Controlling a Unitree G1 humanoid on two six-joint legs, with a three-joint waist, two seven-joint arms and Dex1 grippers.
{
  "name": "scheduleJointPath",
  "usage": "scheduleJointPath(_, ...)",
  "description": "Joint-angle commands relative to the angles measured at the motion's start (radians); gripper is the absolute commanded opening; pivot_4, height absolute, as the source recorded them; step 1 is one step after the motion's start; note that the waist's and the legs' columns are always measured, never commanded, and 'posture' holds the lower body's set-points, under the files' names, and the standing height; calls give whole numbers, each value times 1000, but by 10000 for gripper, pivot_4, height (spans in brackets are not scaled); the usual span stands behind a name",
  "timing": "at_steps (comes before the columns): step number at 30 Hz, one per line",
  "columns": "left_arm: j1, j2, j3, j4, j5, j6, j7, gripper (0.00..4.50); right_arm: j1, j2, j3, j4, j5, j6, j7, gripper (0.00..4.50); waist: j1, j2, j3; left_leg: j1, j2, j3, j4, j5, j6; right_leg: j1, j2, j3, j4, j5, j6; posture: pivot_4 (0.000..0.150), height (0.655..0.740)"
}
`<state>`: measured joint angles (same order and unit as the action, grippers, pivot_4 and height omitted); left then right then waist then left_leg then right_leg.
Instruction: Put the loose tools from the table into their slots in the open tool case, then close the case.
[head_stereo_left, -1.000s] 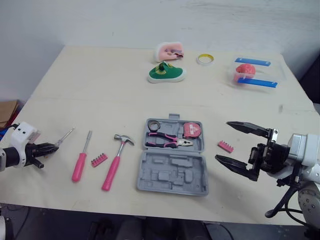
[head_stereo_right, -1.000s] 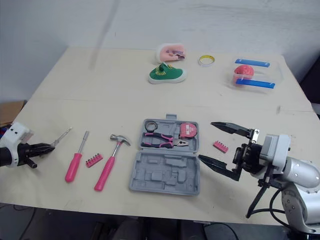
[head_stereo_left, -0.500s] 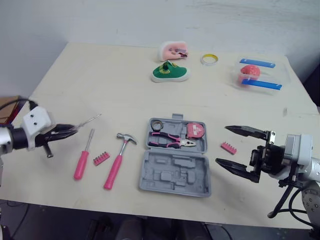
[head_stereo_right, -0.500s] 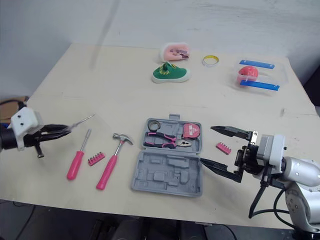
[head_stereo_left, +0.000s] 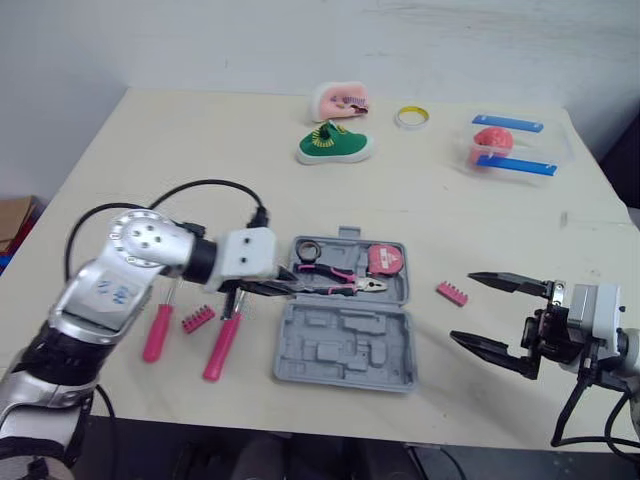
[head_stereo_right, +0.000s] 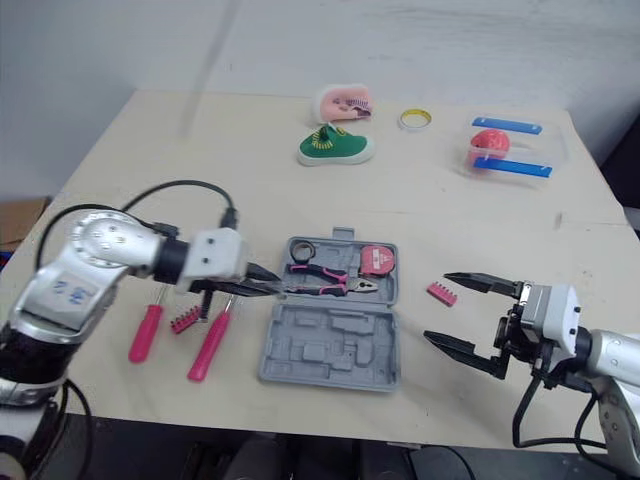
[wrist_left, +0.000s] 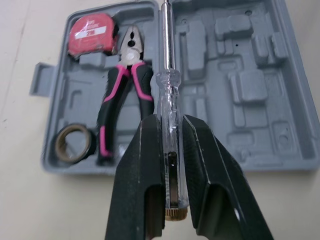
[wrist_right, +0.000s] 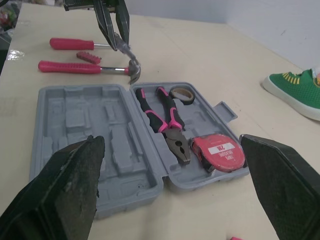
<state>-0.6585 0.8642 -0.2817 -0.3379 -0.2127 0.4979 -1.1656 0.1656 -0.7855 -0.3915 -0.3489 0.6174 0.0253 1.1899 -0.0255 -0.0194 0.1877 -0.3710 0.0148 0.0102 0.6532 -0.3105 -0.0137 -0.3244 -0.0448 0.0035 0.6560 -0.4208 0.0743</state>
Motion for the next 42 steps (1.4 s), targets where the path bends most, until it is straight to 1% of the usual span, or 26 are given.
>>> scheduleJointPath(1, -58, -17, -71, -54, 53, 79, 4, 559, 18, -9, -28, -28, 4, -5, 2, 45000, -1, 0, 0, 0, 0, 0, 0, 0, 0, 0, 0, 0, 0, 0, 0, 1500, 7400)
scheduleJointPath(2, -73, -35, -90, -60, 64, 96, 16, 559, 25, -8, -29, -31, 1, -7, 3, 45000, 1, 0, 0, 0, 0, 0, 0, 0, 0, 0, 0, 1, 0, 0, 0, 1500, 7400)
scheduleJointPath(3, -110, -59, -148, -60, 102, 125, 16, 559, 30, -2, -27, -33, -4, -11, -3, 45000, 2, 0, 0, 0, 0, 0, 0, 0, 0, 0, 0, 0, 0, 0, 0, 1500, 7400)
scheduleJointPath(5, -165, -83, -241, -52, 156, 138, -21, 559, 36, 7, -21, -34, -10, -15, -13, 45000, 8, 0, 0, -1, 0, 0, 1, 0, 0, 0, 0, 0, 0, 0, 0, 1500, 7400)
scheduleJointPath(6, -181, -105, -259, -50, 155, 180, -18, 559, 39, 10, -19, -36, -13, -17, -16, 45000, 14, 0, 0, -1, 0, 0, 2, 0, 0, 0, 0, 0, -1, 0, 0, 1500, 7400)
scheduleJointPath(8, -196, -116, -284, -50, 163, 209, -28, 559, 42, 11, -17, -42, -17, -18, -21, 45000, 20, 0, 0, -1, -1, 0, 2, 0, 0, 0, 0, 1, -1, 0, 1, 1500, 7400)
scheduleJointPath(10, -214, -119, -318, -49, 190, 225, -35, 559, 46, 17, -22, -49, -17, -16, -33, 45000, 20, 0, 0, -1, 0, 0, 1, 0, 0, 0, 1, 2, -1, 0, 1, 1500, 7400)
scheduleJointPath(13, -241, -166, -358, -11, 252, 217, 8, 559, 61, 23, -20, -73, -17, -14, -45, 45000, 25, 0, 0, -1, 0, 0, 2, 0, 0, 0, 1, 2, -1, 0, 1, 1500, 7400)
scheduleJointPath(18, -249, -182, -378, 12, 312, 222, 19, 559, 90, 24, -29, -120, -7, -1, -66, 45000, 27, 0, 0, -2, 0, -1, 3, 0, 1, 0, 1, 2, -1, 0, 1, 1500, 7400)
scheduleJointPath(27, -217, -196, -403, 12, 345, 238, 0, 559, 112, 17, -41, -185, 12, 29, -105, 45000, 26, 0, 0, -2, 0, -1, 4, 0, 1, 0, 1, 1, -1, 0, 1, 1500, 7400)
scheduleJointPath(32, -212, -213, -409, 36, 365, 246, 16, 559, 103, 18, -35, -181, 11, 32, -109, 45000, 27, 0, 0, -2, 0, -1, 4, 0, 1, 0, 1, 1, -1, 0, 1, 1500, 7400)
scheduleJointPath(34, -216, -237, -386, 62, 357, 240, 33, 559, 99, 18, -32, -179, 8, 33, -109, 45000, 27, 0, 0, -2, 0, -1, 4, 0, 1, 0, 1, 1, -1, 0, 1, 1500, 7400)
scheduleJointPath(40, -239, -248, -404, 98, 372, 205, 6, 559, 56, 7, -9, -189, 7, 68, -134, 45000, 25, 0, 0, -2, 0, -1, 5, 0, 1, 0, 1, 1, 0, 0, 1, 1500, 7400)
scheduleJointPath(42, -239, -236, -423, 103, 390, 201, -8, 559, 27, -1, 1, -205, 11, 96, -155, 45000, 25, 0, 0, -2, 0, -1, 5, 0, 1, 0, 0, 1, 1, 0, 1, 1500, 7400)
